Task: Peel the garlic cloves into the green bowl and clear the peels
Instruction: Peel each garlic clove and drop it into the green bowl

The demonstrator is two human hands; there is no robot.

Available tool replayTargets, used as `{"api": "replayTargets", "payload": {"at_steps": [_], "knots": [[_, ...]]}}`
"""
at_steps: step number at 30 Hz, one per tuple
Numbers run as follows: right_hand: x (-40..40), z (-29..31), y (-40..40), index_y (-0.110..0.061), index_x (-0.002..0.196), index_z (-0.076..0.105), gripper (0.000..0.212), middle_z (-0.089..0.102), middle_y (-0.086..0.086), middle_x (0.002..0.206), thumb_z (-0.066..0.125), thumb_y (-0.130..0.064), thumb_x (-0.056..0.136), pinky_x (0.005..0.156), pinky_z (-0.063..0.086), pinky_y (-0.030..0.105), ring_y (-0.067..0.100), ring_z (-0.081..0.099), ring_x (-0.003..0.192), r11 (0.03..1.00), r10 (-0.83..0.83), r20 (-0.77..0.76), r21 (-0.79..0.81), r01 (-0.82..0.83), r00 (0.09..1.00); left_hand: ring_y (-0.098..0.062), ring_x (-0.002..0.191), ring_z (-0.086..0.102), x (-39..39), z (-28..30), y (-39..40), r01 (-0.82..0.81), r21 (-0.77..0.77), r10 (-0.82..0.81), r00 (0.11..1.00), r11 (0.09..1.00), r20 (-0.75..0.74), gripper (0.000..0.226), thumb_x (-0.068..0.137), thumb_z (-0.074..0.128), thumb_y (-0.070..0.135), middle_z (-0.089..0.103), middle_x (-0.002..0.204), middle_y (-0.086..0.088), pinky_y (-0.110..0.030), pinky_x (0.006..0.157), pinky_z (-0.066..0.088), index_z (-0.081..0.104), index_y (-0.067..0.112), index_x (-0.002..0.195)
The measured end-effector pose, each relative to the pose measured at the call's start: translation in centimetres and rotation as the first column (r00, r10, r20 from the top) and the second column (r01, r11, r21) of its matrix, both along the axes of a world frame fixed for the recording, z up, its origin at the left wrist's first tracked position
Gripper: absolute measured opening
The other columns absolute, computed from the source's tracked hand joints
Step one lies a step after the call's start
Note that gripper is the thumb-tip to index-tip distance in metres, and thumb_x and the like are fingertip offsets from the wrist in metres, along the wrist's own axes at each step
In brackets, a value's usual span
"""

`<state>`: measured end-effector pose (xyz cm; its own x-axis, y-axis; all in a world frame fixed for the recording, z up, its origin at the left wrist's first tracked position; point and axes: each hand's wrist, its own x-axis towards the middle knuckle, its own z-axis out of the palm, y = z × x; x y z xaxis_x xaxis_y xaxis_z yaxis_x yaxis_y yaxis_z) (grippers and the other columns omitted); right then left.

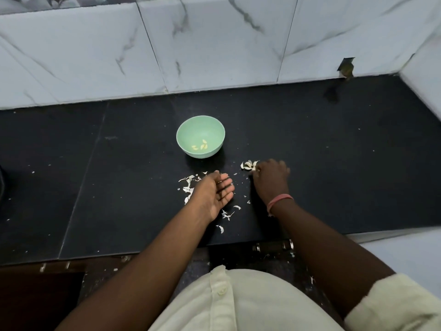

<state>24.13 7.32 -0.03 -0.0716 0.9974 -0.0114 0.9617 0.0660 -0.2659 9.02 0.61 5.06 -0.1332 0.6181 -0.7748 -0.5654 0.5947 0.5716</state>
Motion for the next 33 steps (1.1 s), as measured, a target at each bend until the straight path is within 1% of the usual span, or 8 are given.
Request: {"api": "replayTargets", "payload": {"at_steps": [8, 12, 18, 22, 24, 26, 30, 33], "knots": [[0.5, -1.2, 1.3, -0.011, 0.09, 0.067, 0.019, 0.067, 0.013, 0.098, 0.052, -0.022, 0.094, 0.082, 0.043, 0.04, 0.035, 0.056, 0.095, 0.987, 0.145, 0.038, 0.067, -0.147, 0.989, -0.013, 0.079, 0.063, 2.5, -0.3, 1.4, -0.061, -0.008, 0.061, 0.996, 0.998, -0.058, 0.022, 0.103, 0.046, 0.026, 0.067, 0.088, 0.001, -0.025, 0.07, 0.051, 0.063, 0.018, 0.092], [0.7, -2.2, 0.8, -0.009, 0.086, 0.069, 0.007, 0.064, 0.011, 0.086, 0.067, -0.015, 0.084, 0.074, 0.046, 0.039, 0.031, 0.056, 0.085, 0.962, 0.21, 0.248, 0.118, -0.245, 0.946, -0.013, 0.077, 0.063, 3.8, -1.0, 1.5, -0.103, -0.026, 0.101, 0.992, 0.994, -0.076, 0.02, 0.102, 0.048, 0.025, 0.066, 0.086, 0.002, -0.024, 0.069, 0.05, 0.064, 0.019, 0.09], [0.7, -1.8, 1.9, -0.009, 0.096, 0.07, 0.011, 0.065, 0.011, 0.096, 0.062, -0.011, 0.088, 0.084, 0.045, 0.042, 0.032, 0.055, 0.096, 0.919, 0.331, 0.246, 0.134, -0.371, 0.911, -0.012, 0.075, 0.062, 4.3, -1.9, 1.5, -0.107, -0.01, 0.105, 0.99, 0.994, -0.092, 0.017, 0.1, 0.051, 0.02, 0.065, 0.084, 0.002, -0.023, 0.067, 0.051, 0.064, 0.019, 0.089], [0.2, -0.8, 1.6, -0.014, 0.069, 0.06, 0.015, 0.059, 0.008, 0.071, 0.063, -0.011, 0.083, 0.076, 0.042, 0.04, 0.025, 0.052, 0.07, 0.956, 0.267, -0.175, 0.174, -0.238, 0.948, -0.012, 0.07, 0.062, 2.8, -2.6, 2.1, -0.042, 0.081, 0.053, 0.988, 0.996, -0.143, 0.012, 0.1, 0.054, 0.008, 0.066, 0.083, -0.002, -0.022, 0.066, 0.055, 0.065, 0.013, 0.1], [-0.3, -0.4, 0.5, -0.014, 0.055, 0.048, 0.031, 0.048, 0.003, 0.055, 0.06, -0.01, 0.084, 0.066, 0.042, 0.04, 0.015, 0.041, 0.055, 0.985, 0.172, -0.458, 0.062, -0.162, 0.872, -0.013, 0.07, 0.063, 2.0, -2.6, 2.2, -0.002, 0.124, 0.022, 0.987, 0.992, -0.156, 0.012, 0.098, 0.058, 0.004, 0.068, 0.083, -0.004, -0.021, 0.067, 0.056, 0.067, 0.009, 0.102], [-1.0, -0.1, -0.9, -0.007, 0.06, 0.062, 0.028, 0.058, 0.01, 0.056, 0.061, -0.013, 0.088, 0.059, 0.046, 0.038, 0.011, 0.047, 0.052, 0.989, 0.0, -0.655, -0.113, -0.098, 0.756, -0.012, 0.073, 0.066, 1.2, -2.7, 2.3, 0.048, 0.146, -0.026, 0.989, 0.988, -0.146, 0.01, 0.095, 0.063, 0.002, 0.071, 0.084, -0.006, -0.02, 0.069, 0.059, 0.07, 0.009, 0.098], [-2.0, 0.1, -2.4, -0.014, 0.079, 0.079, 0.017, 0.075, 0.004, 0.069, 0.066, -0.011, 0.089, 0.059, 0.048, 0.026, 0.009, 0.061, 0.06, 0.958, -0.232, -0.841, -0.286, -0.036, 0.489, -0.012, 0.072, 0.07, 0.1, -3.6, 2.2, 0.057, 0.179, -0.036, 0.992, 0.982, -0.118, 0.009, 0.09, 0.067, -0.002, 0.074, 0.084, -0.009, -0.021, 0.067, 0.058, 0.072, 0.005, 0.092], [-2.6, 0.2, -2.9, -0.008, 0.084, 0.079, 0.014, 0.074, -0.001, 0.07, 0.067, -0.006, 0.09, 0.058, 0.046, 0.014, -0.002, 0.06, 0.057, 0.961, -0.232, -0.851, -0.276, -0.025, 0.47, -0.009, 0.066, 0.069, -0.4, -4.2, 2.0, 0.066, 0.193, -0.046, 0.993, 0.979, -0.108, 0.006, 0.09, 0.068, -0.001, 0.073, 0.082, -0.009, -0.022, 0.07, 0.059, 0.069, 0.001, 0.095]]}}
